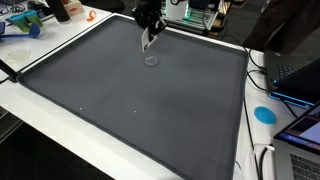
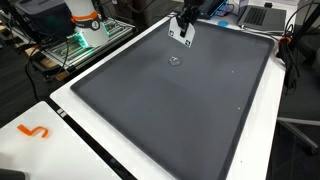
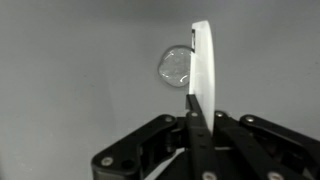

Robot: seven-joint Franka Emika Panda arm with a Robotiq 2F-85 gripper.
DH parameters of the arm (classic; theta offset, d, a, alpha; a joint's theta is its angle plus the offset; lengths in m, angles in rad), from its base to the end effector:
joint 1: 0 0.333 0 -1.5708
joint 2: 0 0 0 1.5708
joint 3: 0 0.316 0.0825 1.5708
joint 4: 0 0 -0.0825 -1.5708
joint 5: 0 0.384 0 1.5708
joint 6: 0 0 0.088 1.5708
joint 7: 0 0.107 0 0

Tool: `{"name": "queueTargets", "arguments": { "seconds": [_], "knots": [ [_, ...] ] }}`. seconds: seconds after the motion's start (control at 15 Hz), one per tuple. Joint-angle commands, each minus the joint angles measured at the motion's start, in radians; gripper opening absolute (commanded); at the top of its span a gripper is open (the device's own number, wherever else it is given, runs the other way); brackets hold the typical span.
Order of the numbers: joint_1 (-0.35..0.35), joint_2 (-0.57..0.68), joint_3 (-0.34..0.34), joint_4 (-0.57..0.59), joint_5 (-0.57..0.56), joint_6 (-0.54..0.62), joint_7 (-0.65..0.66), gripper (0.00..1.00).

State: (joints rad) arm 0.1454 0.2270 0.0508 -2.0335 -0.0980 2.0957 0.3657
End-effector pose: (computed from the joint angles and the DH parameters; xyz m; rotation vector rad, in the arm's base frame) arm 0.5597 0.1058 0.3219 3.0177 -0.1718 -0.2099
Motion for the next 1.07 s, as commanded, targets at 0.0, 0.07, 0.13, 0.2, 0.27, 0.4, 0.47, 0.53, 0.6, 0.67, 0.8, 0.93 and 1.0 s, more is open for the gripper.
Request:
{"name": "queueTargets", "arguments": {
  "seconds": [0.0,0.07,0.13,0.2,0.27,0.4,0.47,0.53,0.6,0.67,0.8,0.93,1.0],
  "knots": [
    [-0.027,0.019,0.006,-0.055,0.064,0.101,-0.066,0.01],
    [-0.031,0.023,0.006,-0.073,0.077,0.133,-0.081,0.01],
    [-0.032,0.026,0.005,-0.088,0.081,0.165,-0.086,0.01],
    [-0.036,0.029,0.005,-0.106,0.089,0.191,-0.102,0.01],
    [-0.037,0.03,0.003,-0.124,0.089,0.221,-0.105,0.01],
    [-0.04,0.032,0.003,-0.161,0.092,0.278,-0.118,0.01],
    [-0.041,0.031,0.002,-0.179,0.091,0.302,-0.119,0.01],
    [-0.042,0.026,0.002,-0.2,0.094,0.331,-0.121,0.01],
    [-0.043,0.025,0.003,-0.216,0.098,0.357,-0.127,0.01],
    [-0.042,0.024,0.001,-0.233,0.094,0.386,-0.121,0.01],
    [-0.039,0.024,-0.001,-0.258,0.085,0.431,-0.115,0.01],
    [-0.033,0.027,-0.008,-0.272,0.071,0.464,-0.101,0.01],
    [-0.032,0.029,-0.009,-0.275,0.07,0.473,-0.1,0.01]
  ]
}}
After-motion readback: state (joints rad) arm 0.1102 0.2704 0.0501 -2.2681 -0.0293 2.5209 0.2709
